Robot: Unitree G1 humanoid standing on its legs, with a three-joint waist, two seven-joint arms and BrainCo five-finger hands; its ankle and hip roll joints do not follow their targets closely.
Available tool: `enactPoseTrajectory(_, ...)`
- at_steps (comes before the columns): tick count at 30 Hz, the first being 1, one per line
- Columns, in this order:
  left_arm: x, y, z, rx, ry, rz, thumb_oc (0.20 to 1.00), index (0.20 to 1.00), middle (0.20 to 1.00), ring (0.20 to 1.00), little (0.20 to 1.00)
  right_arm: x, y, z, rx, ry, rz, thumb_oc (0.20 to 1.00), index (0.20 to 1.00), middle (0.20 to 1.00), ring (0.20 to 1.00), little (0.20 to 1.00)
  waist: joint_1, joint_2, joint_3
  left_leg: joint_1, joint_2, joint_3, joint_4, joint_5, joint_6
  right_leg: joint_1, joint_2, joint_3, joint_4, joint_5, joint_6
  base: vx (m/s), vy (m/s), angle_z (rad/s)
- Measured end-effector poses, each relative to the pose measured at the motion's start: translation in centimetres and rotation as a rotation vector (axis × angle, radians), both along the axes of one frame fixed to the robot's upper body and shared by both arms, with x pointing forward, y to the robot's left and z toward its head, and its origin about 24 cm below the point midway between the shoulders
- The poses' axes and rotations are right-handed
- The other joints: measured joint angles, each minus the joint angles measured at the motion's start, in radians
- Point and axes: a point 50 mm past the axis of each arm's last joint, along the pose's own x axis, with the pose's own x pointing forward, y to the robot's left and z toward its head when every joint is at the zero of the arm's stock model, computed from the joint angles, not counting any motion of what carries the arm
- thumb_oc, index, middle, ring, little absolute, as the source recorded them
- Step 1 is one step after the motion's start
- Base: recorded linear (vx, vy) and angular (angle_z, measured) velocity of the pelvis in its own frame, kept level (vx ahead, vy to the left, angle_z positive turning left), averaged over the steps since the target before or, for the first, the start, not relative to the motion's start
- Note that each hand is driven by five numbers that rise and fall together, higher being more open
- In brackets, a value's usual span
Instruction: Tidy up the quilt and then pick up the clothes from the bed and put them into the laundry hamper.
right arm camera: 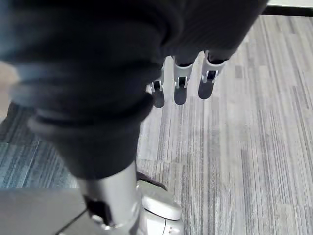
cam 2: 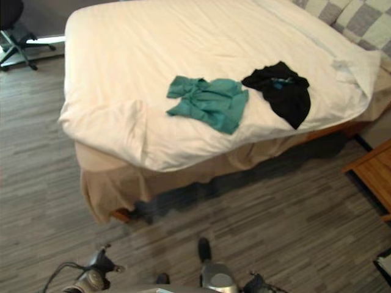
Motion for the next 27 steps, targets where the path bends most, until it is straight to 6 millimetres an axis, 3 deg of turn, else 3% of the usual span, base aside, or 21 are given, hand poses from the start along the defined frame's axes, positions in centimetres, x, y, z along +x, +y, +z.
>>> enactPoseTrajectory(3,2.4,-2.4,0.8,-0.058,-0.097,-0.055,1.0,1.0,1.0,1.0,1.0,0.9,-0.8,0.4,-0.018,-0.036,-0.012,1.0,1.0,1.0,1.0,1.0,0.008,-0.021,0.017,-0.097,0.055,0.025,0.097,0.039,-0.038,0.035,-0.044,-0.039,0.001,-0.03,-0.017,-0.02,-0.015,0.84)
enactPoseTrajectory(4,4.3,-3.0,1.6,-0.067,-0.159,-0.083,1.0,1.0,1.0,1.0,1.0,1.5,-1.0,0.6,-0.026,-0.056,-0.02,1.0,1.0,1.0,1.0,1.0,0.005,-0.03,0.045,-0.158,0.078,0.025,0.133,0.059,-0.051,0.042,-0.065,-0.074,0.0,-0.037,-0.017,0.11,0.051,0.85)
enactPoseTrajectory(5,5.0,-3.4,2.1,-0.078,-0.195,-0.099,1.0,1.0,1.0,1.0,1.0,2.1,-1.4,0.8,-0.038,-0.072,-0.035,1.0,1.0,1.0,1.0,1.0,0.013,-0.028,0.054,-0.168,0.09,0.029,0.074,0.062,-0.049,0.05,-0.074,-0.08,0.0,-0.045,-0.01,0.14,0.075,0.62)
enactPoseTrajectory(8,5.7,-3.8,2.7,-0.08,-0.255,-0.097,1.0,1.0,1.0,1.0,1.0,1.7,-2.4,1.0,-0.062,-0.075,-0.079,1.0,1.0,1.0,1.0,1.0,-0.008,0.02,0.054,-0.157,0.147,0.08,-0.048,0.111,-0.045,0.101,-0.072,-0.138,-0.007,-0.089,0.025,0.13,0.094,0.43)
enactPoseTrajectory(9,6.5,-4.2,3.2,-0.092,-0.305,-0.095,1.0,1.0,1.0,1.0,1.0,1.1,-3.0,1.0,-0.073,-0.064,-0.098,1.0,1.0,1.0,1.0,1.0,-0.011,0.058,0.045,-0.163,0.165,0.074,-0.048,0.115,-0.032,0.114,-0.059,-0.15,-0.007,-0.105,0.043,0.15,0.125,0.34)
enactPoseTrajectory(10,7.9,-3.6,4.5,-0.117,-0.403,-0.002,1.0,1.0,1.0,1.0,1.0,0.5,-2.6,0.7,-0.054,-0.047,-0.14,1.0,1.0,1.0,1.0,1.0,0.0,0.057,0.043,-0.166,0.151,0.077,-0.051,0.163,-0.036,0.12,-0.074,-0.13,-0.006,-0.115,0.051,0.14,0.145,0.17)
enactPoseTrajectory(13,10.9,1.3,8.6,-0.138,-0.617,0.212,1.0,1.0,1.0,1.0,1.0,-0.8,-1.5,0.1,-0.002,-0.018,-0.221,1.0,1.0,1.0,1.0,1.0,0.001,0.012,0.023,-0.162,0.083,0.082,-0.052,0.168,-0.009,0.118,-0.138,-0.117,-0.005,-0.113,0.06,0.16,0.204,0.02)
enactPoseTrajectory(15,13.5,7.8,14.6,-0.163,-0.895,0.45,1.0,1.0,1.0,1.0,1.0,-2.9,-1.6,-0.3,0.005,0.029,-0.241,1.0,1.0,1.0,1.0,1.0,0.006,-0.016,-0.001,-0.161,0.062,0.078,-0.052,0.162,0.012,0.124,-0.161,-0.118,-0.004,-0.099,0.082,0.03,0.052,0.12)
enactPoseTrajectory(16,14.8,10.0,17.9,-0.113,-1.005,0.451,1.0,1.0,1.0,1.0,1.0,-4.4,-1.6,-0.5,0.006,0.076,-0.258,1.0,1.0,1.0,1.0,1.0,0.02,-0.032,-0.017,-0.159,0.058,0.074,-0.052,0.157,0.022,0.126,-0.165,-0.115,0.0,-0.082,0.107,0.04,0.033,0.13)
enactPoseTrajectory(18,15.4,10.8,20.1,-0.087,-1.094,0.458,1.0,1.0,1.0,1.0,1.0,-5.6,-1.7,-0.6,0.021,0.1,-0.298,1.0,1.0,1.0,1.0,1.0,0.027,-0.031,-0.021,-0.139,0.06,0.082,-0.053,0.142,0.024,0.116,-0.162,-0.094,0.036,-0.068,0.144,0.06,-0.033,-0.14)
enactPoseTrajectory(19,15.6,10.2,20.9,-0.095,-1.128,0.432,1.0,1.0,1.0,1.0,1.0,-5.5,-2.0,-0.5,0.028,0.093,-0.315,1.0,1.0,1.0,1.0,1.0,0.026,-0.013,-0.02,-0.132,0.079,0.089,-0.054,0.143,0.036,0.066,-0.151,-0.074,0.121,-0.083,0.162,0.09,-0.105,-0.29)
enactPoseTrajectory(20,16.7,8.3,22.1,-0.1,-1.16,0.312,1.0,1.0,1.0,1.0,1.0,-5.7,-1.5,-0.6,0.043,0.092,-0.279,1.0,1.0,1.0,1.0,1.0,0.019,-0.013,-0.025,-0.136,0.088,0.096,-0.054,0.137,0.035,0.04,-0.134,-0.039,0.038,-0.113,0.164,0.06,-0.085,-0.17)
enactPoseTrajectory(22,17.4,7.3,23.9,-0.081,-1.184,0.158,1.0,1.0,1.0,1.0,1.0,-5.4,-0.1,-0.8,0.09,0.083,-0.218,1.0,1.0,1.0,1.0,1.0,-0.008,-0.06,-0.029,-0.152,0.073,0.084,-0.054,0.133,0.023,0.01,-0.134,-0.011,-0.007,-0.107,0.153,0.09,-0.093,0.21)
enactPoseTrajectory(23,17.8,6.4,24.4,-0.057,-1.172,0.035,1.0,1.0,1.0,1.0,1.0,-5.5,0.3,-0.8,0.111,0.087,-0.21,1.0,1.0,1.0,1.0,1.0,-0.035,-0.083,-0.029,-0.151,0.069,0.074,-0.054,0.132,0.015,0.006,-0.13,0.007,-0.007,-0.059,0.138,0.09,-0.113,0.25)
enactPoseTrajectory(25,18.2,5.7,23.6,-0.012,-1.087,-0.079,1.0,1.0,1.0,1.0,1.0,-5.8,-0.2,-0.8,0.092,0.12,-0.173,1.0,1.0,1.0,1.0,1.0,-0.03,-0.077,-0.035,-0.148,0.089,0.084,-0.054,0.13,-0.001,0.001,-0.106,0.016,-0.007,-0.052,0.13,0.02,-0.1,-0.12)
enactPoseTrajectory(27,18.6,4.9,23.3,0.03,-1.043,-0.167,1.0,1.0,1.0,1.0,1.0,-4.6,-1.2,-0.5,0.066,0.094,-0.129,1.0,1.0,1.0,1.0,1.0,-0.041,-0.047,-0.029,-0.156,0.113,0.109,-0.054,0.133,-0.017,-0.025,-0.081,0.03,-0.007,-0.044,0.116,-0.08,-0.064,-0.32)
